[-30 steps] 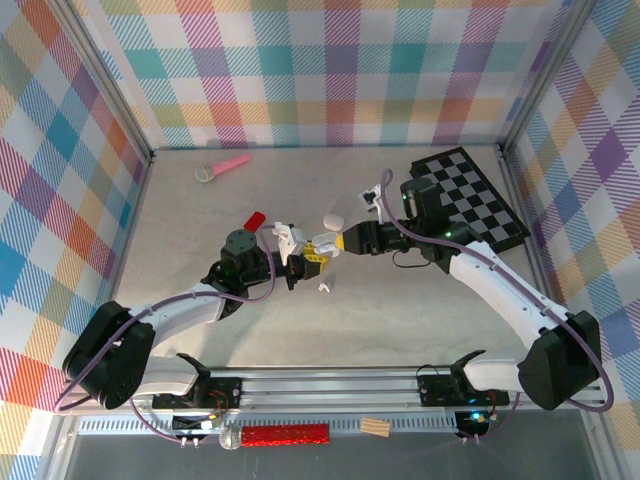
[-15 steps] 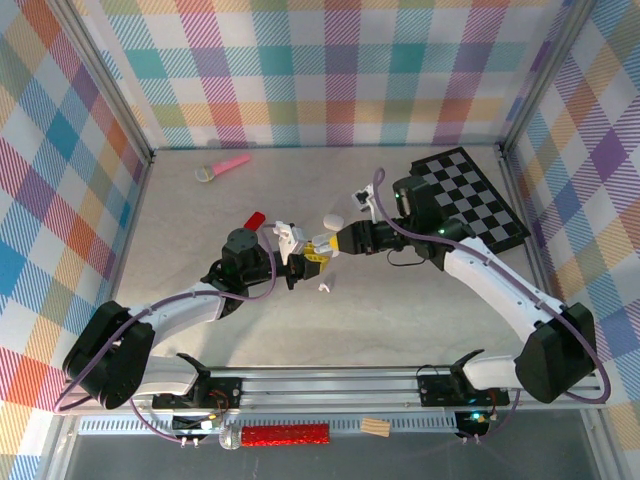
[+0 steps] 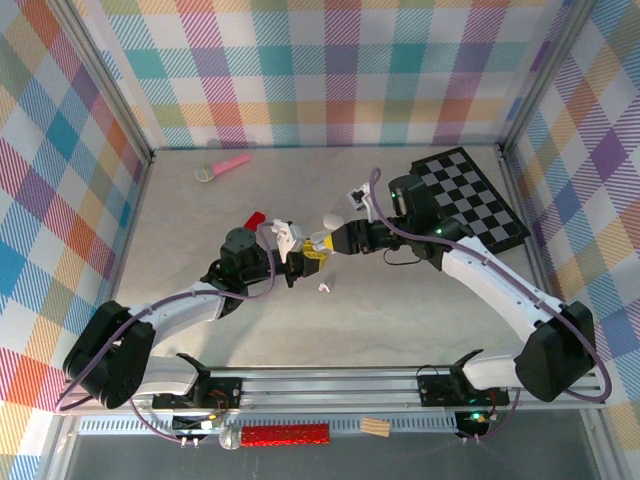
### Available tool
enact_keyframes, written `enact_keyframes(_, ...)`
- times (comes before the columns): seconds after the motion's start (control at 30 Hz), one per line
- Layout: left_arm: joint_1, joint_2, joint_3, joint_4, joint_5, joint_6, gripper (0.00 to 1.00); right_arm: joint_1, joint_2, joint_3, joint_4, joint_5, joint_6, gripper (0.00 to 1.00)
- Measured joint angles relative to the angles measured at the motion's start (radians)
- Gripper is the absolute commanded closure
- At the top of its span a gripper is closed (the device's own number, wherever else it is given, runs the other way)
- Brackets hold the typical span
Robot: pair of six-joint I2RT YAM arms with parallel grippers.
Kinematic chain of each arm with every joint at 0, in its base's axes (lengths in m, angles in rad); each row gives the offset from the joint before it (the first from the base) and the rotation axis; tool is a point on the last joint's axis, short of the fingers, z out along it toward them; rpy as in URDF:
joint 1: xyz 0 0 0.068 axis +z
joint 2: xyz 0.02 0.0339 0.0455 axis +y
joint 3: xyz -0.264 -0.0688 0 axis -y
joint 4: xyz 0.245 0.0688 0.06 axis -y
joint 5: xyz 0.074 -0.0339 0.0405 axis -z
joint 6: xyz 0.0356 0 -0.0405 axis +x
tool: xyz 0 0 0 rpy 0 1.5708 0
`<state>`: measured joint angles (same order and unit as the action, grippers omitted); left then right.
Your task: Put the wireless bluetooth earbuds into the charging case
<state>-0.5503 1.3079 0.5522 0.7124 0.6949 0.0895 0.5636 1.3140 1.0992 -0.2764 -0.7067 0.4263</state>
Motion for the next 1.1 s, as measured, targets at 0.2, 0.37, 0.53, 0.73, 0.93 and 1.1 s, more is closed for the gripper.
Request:
enact_keyframes(0.2,0.056,0.016,-0.026,0.097,-0.008,-0.034,1.0,0.0,-0.153,-0.105,0.099,0.077,0.0,0.45)
enact_keyframes(0.37,0.14,0.026,-0.068,0.166,-0.05,-0.077,1.0,0.0,-0.185,-0.175,0.134,0.208,0.025,0.46)
enact_keyframes(0.53,0.2,-0.024,-0.074,0.157,-0.095,-0.081,1.0,0.001,-0.055,-0.187,0.118,0.296,0.095,0.53)
enact_keyframes(0.73,0.207,-0.172,-0.074,0.082,-0.124,-0.054,1.0,0.053,0.207,-0.117,0.007,0.34,0.119,0.58)
enact_keyframes(0.93,0.207,-0.277,-0.074,-0.027,-0.132,-0.034,1.0,0.106,0.423,0.054,-0.113,0.343,0.077,0.65)
enact_keyframes(1.1,0.207,-0.346,-0.074,-0.119,-0.132,-0.017,1.0,0.113,0.554,0.169,-0.209,0.347,0.029,0.67)
